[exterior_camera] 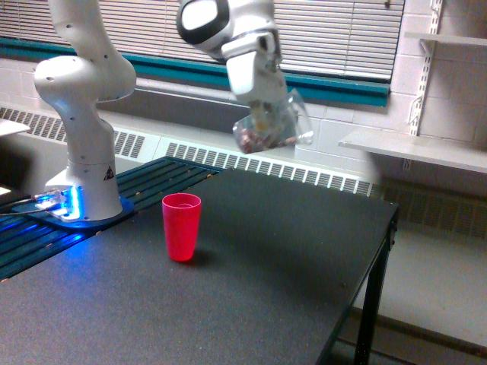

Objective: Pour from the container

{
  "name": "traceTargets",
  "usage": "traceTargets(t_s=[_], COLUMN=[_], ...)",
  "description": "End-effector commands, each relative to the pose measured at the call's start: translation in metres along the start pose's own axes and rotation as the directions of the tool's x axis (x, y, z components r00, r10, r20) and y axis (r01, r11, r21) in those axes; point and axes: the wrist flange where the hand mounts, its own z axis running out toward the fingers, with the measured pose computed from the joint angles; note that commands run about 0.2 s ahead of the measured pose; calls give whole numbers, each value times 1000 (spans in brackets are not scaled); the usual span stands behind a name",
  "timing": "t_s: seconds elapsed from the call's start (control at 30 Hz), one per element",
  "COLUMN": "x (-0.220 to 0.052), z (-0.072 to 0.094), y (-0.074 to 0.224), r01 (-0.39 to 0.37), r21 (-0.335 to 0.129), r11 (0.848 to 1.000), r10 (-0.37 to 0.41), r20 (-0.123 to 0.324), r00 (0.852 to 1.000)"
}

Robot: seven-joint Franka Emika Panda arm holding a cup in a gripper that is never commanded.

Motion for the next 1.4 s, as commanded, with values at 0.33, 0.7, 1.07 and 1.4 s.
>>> traceTargets(t_s=[0.33,0.7,1.07,1.4], x=[-83,-116,-155,-178], z=[18,10,6,-3], y=[26,54,73,70], r01=[-29,-18,-3,8], r21=[-56,-107,-137,-135], r11=[998,994,991,991], r10=[35,34,33,27], r20=[105,148,213,259], r00=[994,988,976,965])
